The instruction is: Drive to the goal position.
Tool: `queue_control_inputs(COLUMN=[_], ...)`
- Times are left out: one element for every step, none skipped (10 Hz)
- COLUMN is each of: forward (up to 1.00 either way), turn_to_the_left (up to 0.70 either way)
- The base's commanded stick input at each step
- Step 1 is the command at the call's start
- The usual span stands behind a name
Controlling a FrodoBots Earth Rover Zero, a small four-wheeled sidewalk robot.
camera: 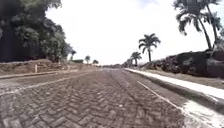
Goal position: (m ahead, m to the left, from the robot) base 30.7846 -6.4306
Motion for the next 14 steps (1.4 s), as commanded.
queue_control_inputs(forward=[1.0, 1.0, 1.0, 1.0, 1.0, 1.0, 1.0, 1.0, 1.0, 1.0, 1.0, 1.0, 1.0, 1.0], turn_to_the_left=[0.0, 0.0, 0.0, 0.0, 0.0, 0.0, 0.0, 0.0, 0.0, 0.0, 0.0, 0.0, 0.0, 0.0])
